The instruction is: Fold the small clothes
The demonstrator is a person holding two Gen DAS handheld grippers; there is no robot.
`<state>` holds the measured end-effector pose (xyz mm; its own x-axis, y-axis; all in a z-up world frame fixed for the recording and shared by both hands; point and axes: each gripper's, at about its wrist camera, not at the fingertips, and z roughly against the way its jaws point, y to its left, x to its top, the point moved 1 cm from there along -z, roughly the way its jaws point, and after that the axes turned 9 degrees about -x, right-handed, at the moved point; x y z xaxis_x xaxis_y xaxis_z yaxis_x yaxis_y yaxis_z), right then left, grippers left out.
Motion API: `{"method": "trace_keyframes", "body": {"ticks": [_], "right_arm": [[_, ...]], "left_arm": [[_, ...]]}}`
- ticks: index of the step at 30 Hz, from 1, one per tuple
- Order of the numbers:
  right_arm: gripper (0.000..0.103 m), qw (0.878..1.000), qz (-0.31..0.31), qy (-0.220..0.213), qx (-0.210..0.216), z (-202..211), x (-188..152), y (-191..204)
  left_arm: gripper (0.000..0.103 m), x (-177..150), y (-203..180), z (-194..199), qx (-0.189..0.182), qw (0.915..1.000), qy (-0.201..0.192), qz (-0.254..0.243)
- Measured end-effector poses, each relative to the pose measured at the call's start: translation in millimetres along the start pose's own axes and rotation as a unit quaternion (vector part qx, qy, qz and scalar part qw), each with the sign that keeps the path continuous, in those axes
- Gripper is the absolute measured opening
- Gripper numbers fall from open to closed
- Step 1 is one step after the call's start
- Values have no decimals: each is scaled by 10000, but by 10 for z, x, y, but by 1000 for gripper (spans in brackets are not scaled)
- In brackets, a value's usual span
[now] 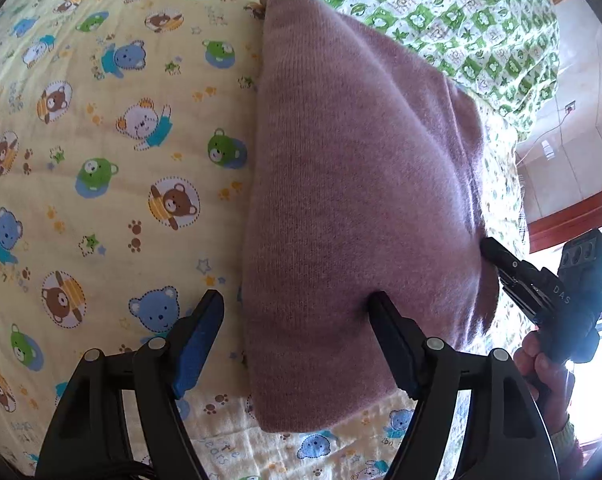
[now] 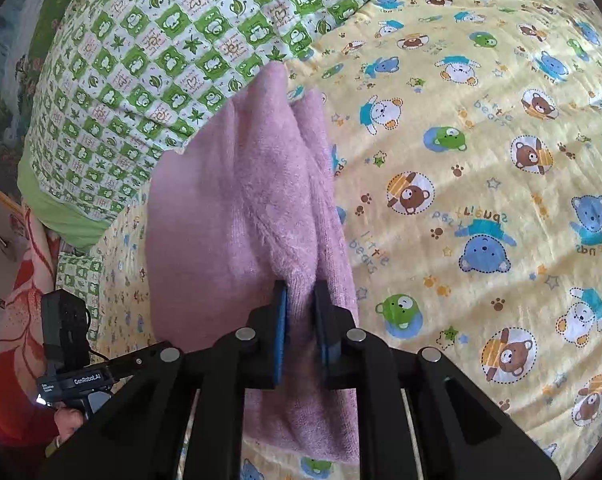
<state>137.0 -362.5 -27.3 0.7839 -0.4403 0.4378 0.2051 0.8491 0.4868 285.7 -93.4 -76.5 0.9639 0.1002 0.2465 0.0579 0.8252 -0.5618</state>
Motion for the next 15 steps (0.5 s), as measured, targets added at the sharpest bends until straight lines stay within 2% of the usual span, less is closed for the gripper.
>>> {"method": "trace_keyframes", "body": {"ticks": [2, 4, 6, 13, 15], "right_arm": [[20, 9999, 54, -111, -80, 74, 40, 21], [30, 9996, 77, -224, -135, 128, 92, 30], [46, 9996, 30, -265, -111, 132, 151, 25], [49, 9999, 88, -118, -29, -44, 275, 88], [53, 9999, 142, -46, -18, -123, 311, 117]], "left_arm": [[75, 43, -11, 33, -42, 10000, -55, 27], [75, 82, 20, 73, -113, 9999, -92, 90], [76, 130, 17, 76, -162, 9997, -124, 145], [77, 318, 70, 88, -180, 9992, -223, 281], [78, 376, 86, 73, -192, 9990, -240, 325]]}}
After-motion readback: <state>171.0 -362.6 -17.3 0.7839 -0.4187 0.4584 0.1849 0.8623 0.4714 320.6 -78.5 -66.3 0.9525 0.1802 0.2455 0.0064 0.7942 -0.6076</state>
